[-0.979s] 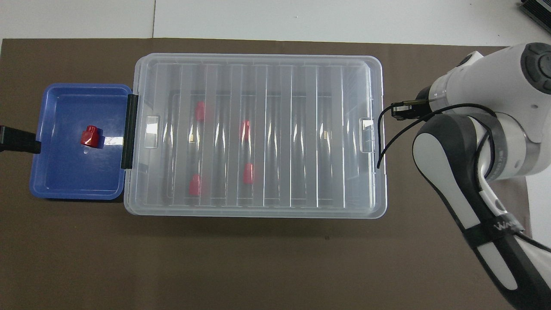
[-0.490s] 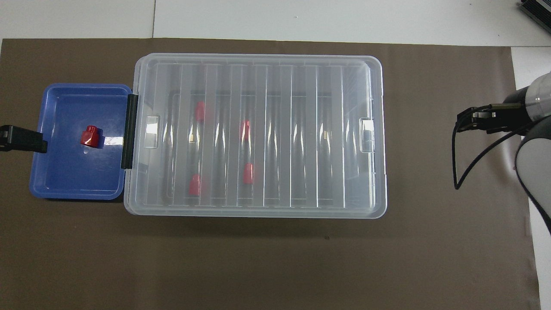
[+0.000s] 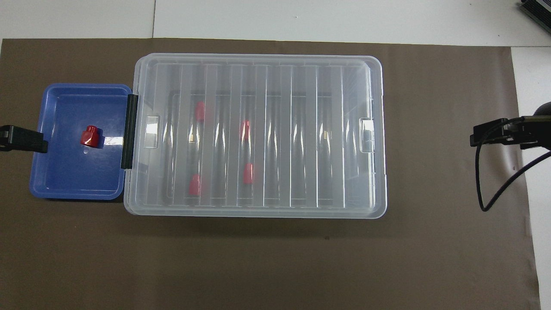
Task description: Place red block in blue tray from box
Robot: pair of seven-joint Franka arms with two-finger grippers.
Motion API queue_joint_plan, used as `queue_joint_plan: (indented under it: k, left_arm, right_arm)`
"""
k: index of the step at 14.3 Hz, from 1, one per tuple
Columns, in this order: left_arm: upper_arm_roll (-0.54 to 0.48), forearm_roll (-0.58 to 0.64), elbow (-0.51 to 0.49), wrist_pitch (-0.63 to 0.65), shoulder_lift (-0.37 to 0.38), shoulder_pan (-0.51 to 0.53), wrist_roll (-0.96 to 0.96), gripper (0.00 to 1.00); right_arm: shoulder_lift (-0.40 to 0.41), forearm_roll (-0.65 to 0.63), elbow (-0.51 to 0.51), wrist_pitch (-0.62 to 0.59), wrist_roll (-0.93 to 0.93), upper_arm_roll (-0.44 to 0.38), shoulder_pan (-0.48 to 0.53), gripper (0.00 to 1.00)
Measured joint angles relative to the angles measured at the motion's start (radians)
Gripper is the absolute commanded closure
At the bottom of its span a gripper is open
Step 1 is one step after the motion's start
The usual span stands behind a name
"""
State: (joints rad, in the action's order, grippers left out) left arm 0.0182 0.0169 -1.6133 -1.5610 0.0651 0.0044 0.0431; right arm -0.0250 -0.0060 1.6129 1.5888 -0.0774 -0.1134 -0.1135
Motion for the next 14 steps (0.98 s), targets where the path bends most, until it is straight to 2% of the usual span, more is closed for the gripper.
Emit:
queue_joint_plan:
  k: [14]
  left_arm:
    - [0.0, 0.0, 0.0, -0.003, 0.0, -0.005, -0.004, 0.0]
  right_arm:
    - [-0.002, 0.0, 0.014, -0.021, -0.002, 0.0, 0.0, 0.0]
